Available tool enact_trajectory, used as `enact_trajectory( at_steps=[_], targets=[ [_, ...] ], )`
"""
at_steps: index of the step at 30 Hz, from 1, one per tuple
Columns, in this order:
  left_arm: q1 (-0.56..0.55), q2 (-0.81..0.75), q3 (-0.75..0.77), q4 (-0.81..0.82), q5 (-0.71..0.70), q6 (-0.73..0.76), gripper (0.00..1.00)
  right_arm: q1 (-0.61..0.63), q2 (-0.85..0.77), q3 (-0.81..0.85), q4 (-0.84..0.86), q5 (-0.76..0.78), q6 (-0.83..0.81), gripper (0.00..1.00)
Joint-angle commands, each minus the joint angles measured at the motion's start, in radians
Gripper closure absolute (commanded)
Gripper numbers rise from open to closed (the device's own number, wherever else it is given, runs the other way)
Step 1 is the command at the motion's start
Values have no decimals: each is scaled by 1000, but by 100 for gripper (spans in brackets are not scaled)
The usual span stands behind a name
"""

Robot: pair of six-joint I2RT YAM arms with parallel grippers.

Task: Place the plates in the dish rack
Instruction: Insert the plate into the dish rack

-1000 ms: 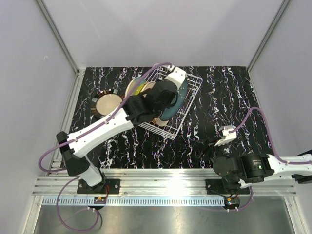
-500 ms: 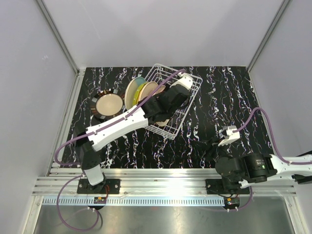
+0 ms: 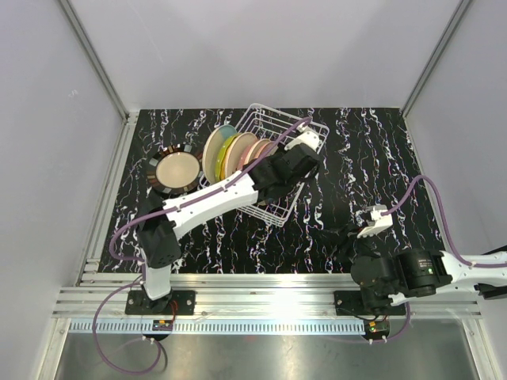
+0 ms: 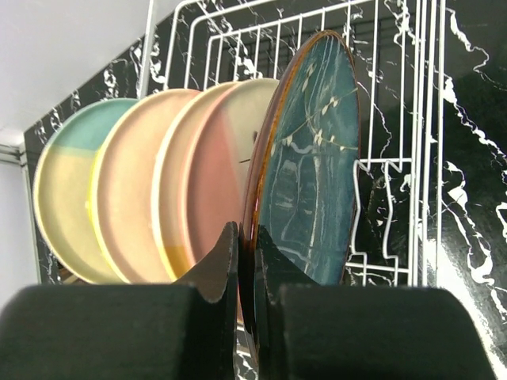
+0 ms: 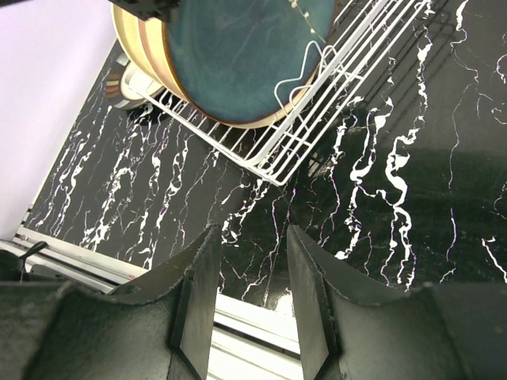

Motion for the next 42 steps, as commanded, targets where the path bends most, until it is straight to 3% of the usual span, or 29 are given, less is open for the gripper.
enact_trajectory(
  at_steps=[1, 6, 19, 27, 37, 42],
  targets=[
    [0, -3, 97, 90, -76, -44, 100, 5, -4, -7, -19, 31, 43, 54],
    [0, 6, 81, 84, -63, -76, 100, 5, -7, -10, -37, 28, 61, 54],
    [0, 0, 5, 85, -40, -109, 83, 5, -4, -14, -34, 15, 73, 54],
    [2, -17, 4, 61, -36, -120, 54, 5, 5, -11, -28, 9, 75, 53],
    [2, -121, 85, 35, -31, -80, 39, 5, 33, -2, -11, 12, 67, 45],
    [5, -270, 52, 71, -5, -74, 32, 5, 42, -4, -2, 12, 69, 43]
  ],
)
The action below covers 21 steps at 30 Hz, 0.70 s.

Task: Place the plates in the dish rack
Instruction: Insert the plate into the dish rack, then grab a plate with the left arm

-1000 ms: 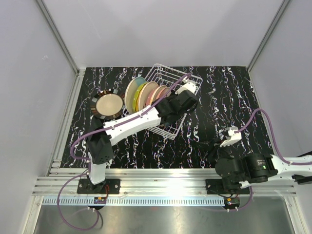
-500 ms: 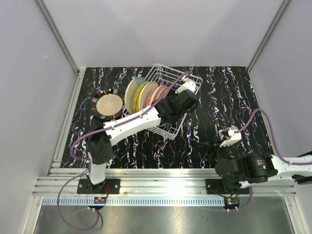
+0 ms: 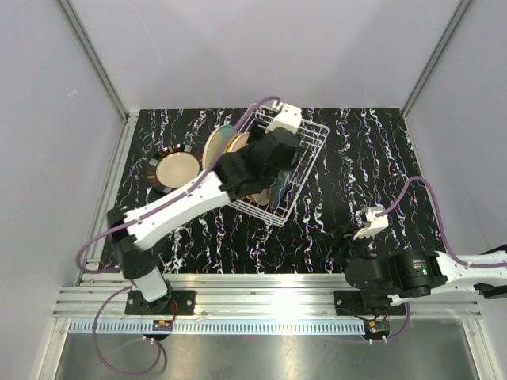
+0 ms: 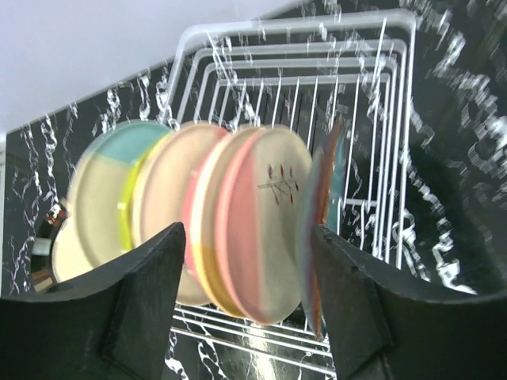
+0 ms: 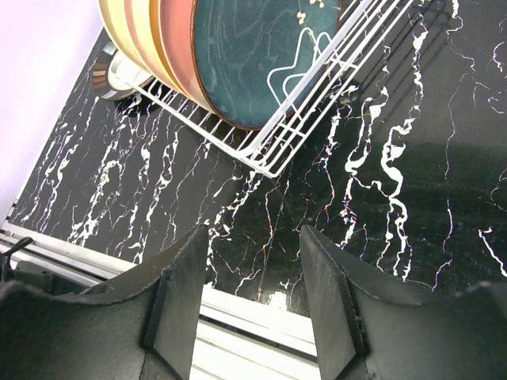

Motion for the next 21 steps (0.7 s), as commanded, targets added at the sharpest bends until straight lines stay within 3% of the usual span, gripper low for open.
enact_trajectory(
  at_steps=[1, 4, 7, 8, 10, 11, 12, 14, 15, 18, 21],
  targets=[
    [8, -171, 2, 76, -4, 6, 30, 5, 14, 8, 25, 20, 22, 42],
    [102, -280, -61, 71, 86, -65, 28, 6, 15, 8, 25, 15, 21, 41],
    [295, -370, -156, 38, 253, -145, 26, 5, 15, 5, 27, 12, 24, 42],
    [420, -413, -226, 38, 302, -203, 25, 3, 17, 3, 28, 10, 25, 42],
    [552, -447, -306, 43, 463, -300, 23, 5, 20, -1, 34, 9, 25, 42],
    [693, -468, -396, 69, 529, -331, 23, 5, 21, -3, 41, 7, 24, 41],
    [769, -475, -439, 81, 668, -363, 23, 5, 24, -4, 42, 6, 24, 41],
    [963, -446, -552, 103, 810, -451, 23, 5, 34, -6, 51, 6, 24, 41],
    [1016, -427, -585, 106, 928, -472, 23, 5, 37, -7, 54, 6, 24, 41],
    [1151, -375, -712, 175, 1062, -526, 23, 5, 43, -11, 67, 10, 21, 41],
    [1222, -383, -835, 277, 1085, -575, 23, 5, 43, -15, 71, 15, 18, 40]
  ],
)
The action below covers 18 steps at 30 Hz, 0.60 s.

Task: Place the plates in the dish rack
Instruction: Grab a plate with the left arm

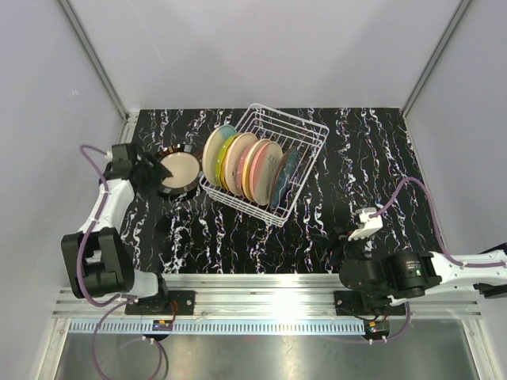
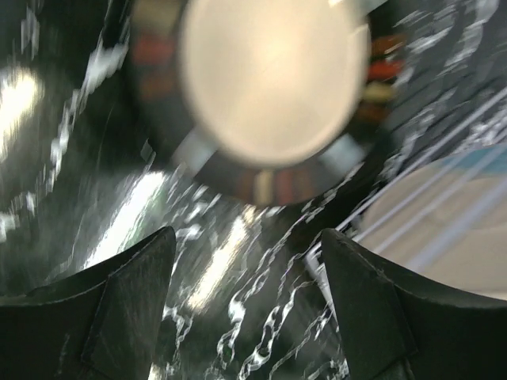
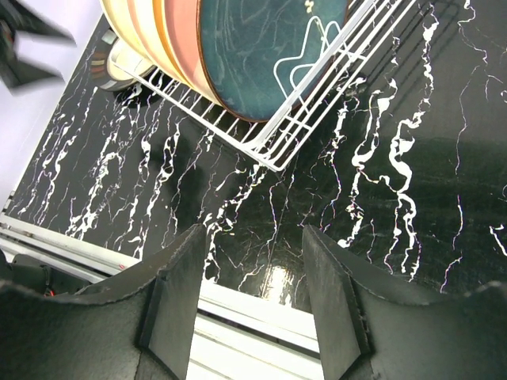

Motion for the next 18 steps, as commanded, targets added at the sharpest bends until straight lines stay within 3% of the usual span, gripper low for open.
enact_trajectory(
  at_steps=[1, 14, 18],
  targets=[
    [55, -49, -85, 142, 191, -126, 23, 4, 0, -8, 37, 33, 18, 40],
    [224, -91, -437, 513, 239, -375, 14, 4, -78, -52, 6, 39, 39, 40],
    [243, -75, -468, 611, 231, -402, 2, 4, -97, -57, -12, 41, 52, 39]
  ],
)
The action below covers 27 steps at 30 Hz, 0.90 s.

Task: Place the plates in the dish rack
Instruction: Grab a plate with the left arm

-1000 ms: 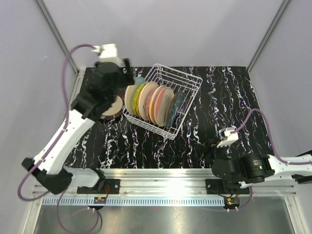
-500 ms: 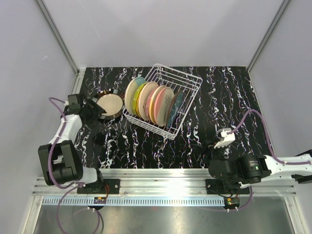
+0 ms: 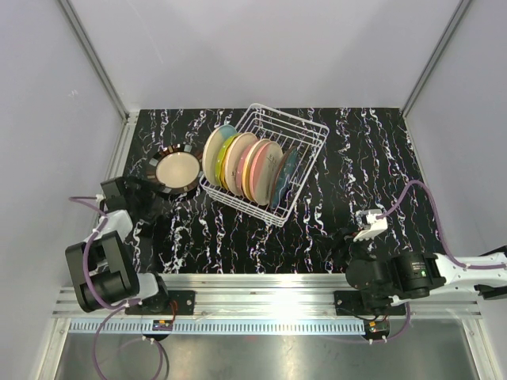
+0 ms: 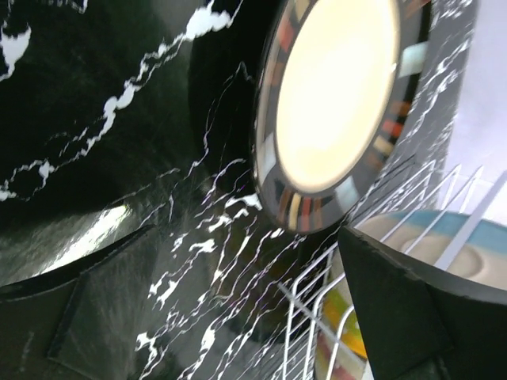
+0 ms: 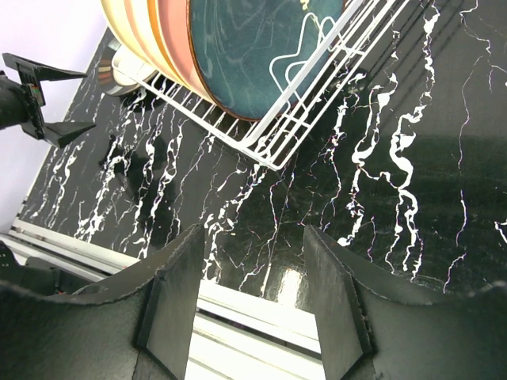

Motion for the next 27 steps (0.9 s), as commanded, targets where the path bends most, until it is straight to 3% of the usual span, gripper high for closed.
enact_trajectory(
  at_steps=[1, 5, 19, 27],
  targets=[
    [20, 14, -1, 210, 39, -49, 1, 4, -19, -7, -17, 41, 40, 39],
    [45, 96, 8, 278, 110, -58, 1, 4, -30, -20, -8, 44, 41, 39],
    [51, 312, 11, 453, 115, -104, 7, 4, -88, -33, -21, 62, 38, 39],
    [45, 369, 25, 442, 96, -89, 11, 4, -93, -41, -5, 77, 22, 39]
  ],
)
